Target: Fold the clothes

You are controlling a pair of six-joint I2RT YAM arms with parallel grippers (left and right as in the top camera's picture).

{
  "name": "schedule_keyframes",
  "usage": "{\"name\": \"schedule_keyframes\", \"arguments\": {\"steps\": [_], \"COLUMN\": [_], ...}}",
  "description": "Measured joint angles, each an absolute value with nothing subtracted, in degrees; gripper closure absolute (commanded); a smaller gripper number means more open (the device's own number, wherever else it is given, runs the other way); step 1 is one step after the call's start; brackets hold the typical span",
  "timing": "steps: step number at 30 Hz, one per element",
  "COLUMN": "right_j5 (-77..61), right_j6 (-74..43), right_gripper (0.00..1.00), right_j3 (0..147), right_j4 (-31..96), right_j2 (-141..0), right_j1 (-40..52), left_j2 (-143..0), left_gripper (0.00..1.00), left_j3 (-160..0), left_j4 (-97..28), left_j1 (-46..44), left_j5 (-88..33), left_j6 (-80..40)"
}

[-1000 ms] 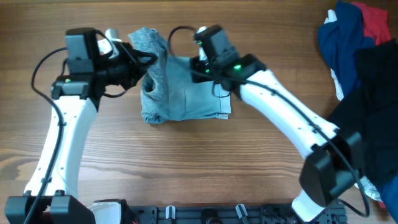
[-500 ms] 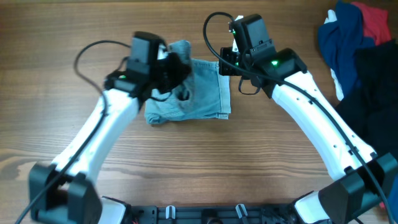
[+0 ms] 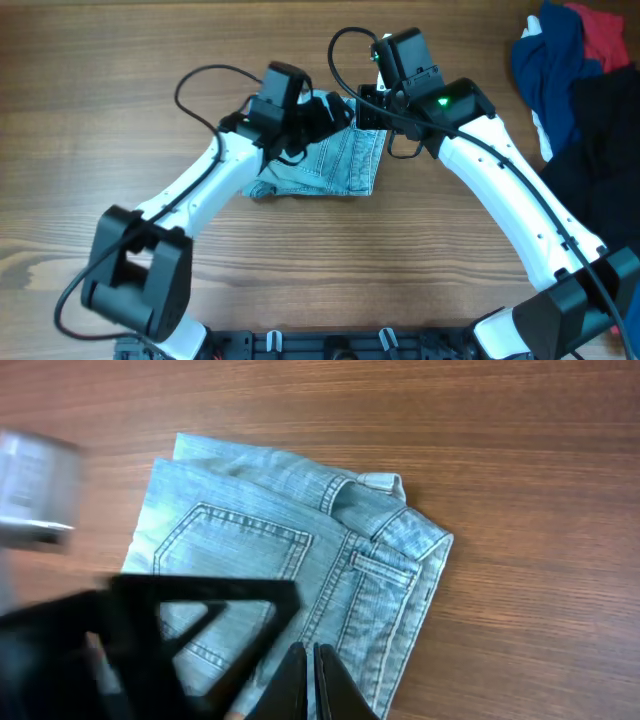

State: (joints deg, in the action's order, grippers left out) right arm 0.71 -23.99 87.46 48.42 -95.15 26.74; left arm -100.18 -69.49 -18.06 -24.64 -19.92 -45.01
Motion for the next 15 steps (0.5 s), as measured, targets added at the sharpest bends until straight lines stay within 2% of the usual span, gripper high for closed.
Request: {"name": "schedule_keyframes", "arguments": {"steps": [3,5,6,8,9,11,15], "right_j5": [0.2,-1.4,-2.5,-4.6,-5.2,-6.5,-7.9], "right_j6": [-23.2,-21.6,-20.8,-19.5,-19.1,-18.0,-17.9], "right_gripper": [0.96,0.95,0.95,0.93,0.85,0.77,0.75], "right_j3": [87.4,87.5,87.4,87.4,87.4,86.8,85.4], "right_j4": [48.5,48.7,49.3,50.6,51.0,51.2,52.3], "right_j2": [-95.2,-95.2,-95.2,-95.2,-95.2,-95.2,-95.5], "right_j1": [26.7,26.7,26.7,26.7,26.7,26.7,26.7], "left_j2": [-96.2,-93.2,-92.4,-91.4,-91.4,-91.8,-94.7], "left_gripper": [0.04,0.18,0.2,0.21,0.18,0.12,0.11], "left_j3": [-69.5,-69.6,-69.8,-70.4,-70.6,-70.7,-70.7], "left_j4": [-19.1,-19.2,-19.3,-20.3,-20.9,-23.1,-26.2], "left_j1": [-21.3,-17.7,-16.2,-13.0,-11.8,-9.8,-8.3], "left_j5": [-19.3,-18.7,-18.6,-18.0,-17.8,-17.5,-17.2], "left_j6": [-43.2,-42.0,-41.5,-39.7,-39.0,-37.6,-35.1]}}
